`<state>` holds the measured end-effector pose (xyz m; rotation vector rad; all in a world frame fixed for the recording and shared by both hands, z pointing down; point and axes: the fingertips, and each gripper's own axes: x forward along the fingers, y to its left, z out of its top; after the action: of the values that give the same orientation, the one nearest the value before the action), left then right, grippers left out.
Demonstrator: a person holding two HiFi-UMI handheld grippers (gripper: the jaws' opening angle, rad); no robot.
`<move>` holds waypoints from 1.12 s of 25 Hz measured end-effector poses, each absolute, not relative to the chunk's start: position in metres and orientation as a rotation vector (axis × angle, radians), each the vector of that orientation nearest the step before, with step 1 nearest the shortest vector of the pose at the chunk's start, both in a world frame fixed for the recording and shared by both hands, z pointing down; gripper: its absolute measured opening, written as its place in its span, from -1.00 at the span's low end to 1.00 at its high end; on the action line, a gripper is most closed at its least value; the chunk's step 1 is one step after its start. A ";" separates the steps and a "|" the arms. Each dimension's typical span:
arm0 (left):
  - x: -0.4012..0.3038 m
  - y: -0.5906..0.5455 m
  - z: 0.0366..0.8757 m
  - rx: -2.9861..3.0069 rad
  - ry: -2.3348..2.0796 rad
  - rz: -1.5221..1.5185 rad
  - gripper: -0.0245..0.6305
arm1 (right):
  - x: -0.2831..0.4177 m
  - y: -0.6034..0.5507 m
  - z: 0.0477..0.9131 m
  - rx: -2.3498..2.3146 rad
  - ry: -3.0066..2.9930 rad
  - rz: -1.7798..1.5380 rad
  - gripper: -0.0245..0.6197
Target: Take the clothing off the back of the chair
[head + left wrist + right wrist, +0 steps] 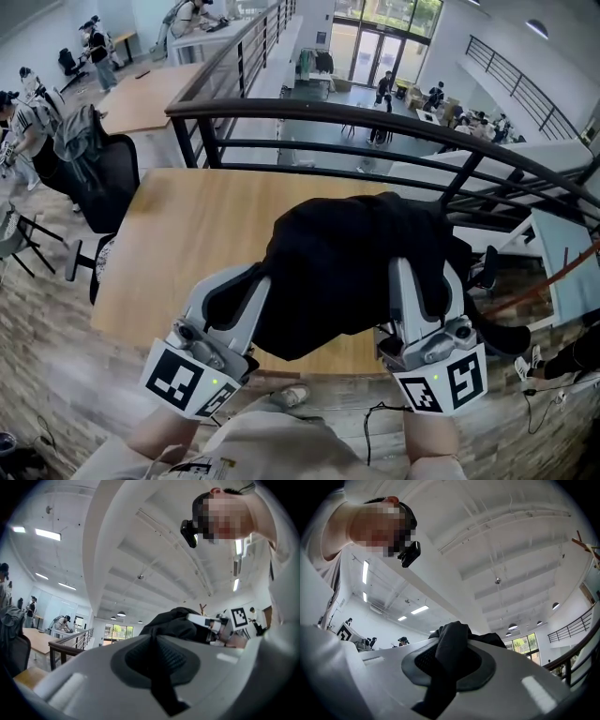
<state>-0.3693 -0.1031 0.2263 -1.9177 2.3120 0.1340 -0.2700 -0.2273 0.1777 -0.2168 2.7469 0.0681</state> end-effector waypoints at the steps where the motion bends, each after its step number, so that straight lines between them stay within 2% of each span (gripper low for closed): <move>1: -0.369 -0.105 0.230 -1.924 2.317 0.134 -0.85 | -0.270 -0.229 0.181 -0.221 2.754 0.060 -0.72; 19: -0.353 -0.134 0.351 -2.102 2.440 -0.007 -0.85 | -0.256 -0.252 0.309 -0.302 2.961 -0.193 -0.70; 28: -0.343 -0.134 0.369 -2.157 2.443 -0.022 -0.85 | -0.246 -0.251 0.328 -0.340 2.990 -0.249 -0.70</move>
<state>-0.3435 -0.1336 0.3689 -2.1568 2.4426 -0.0216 -0.2465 -0.2507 0.3284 -0.3399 2.9901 -0.2490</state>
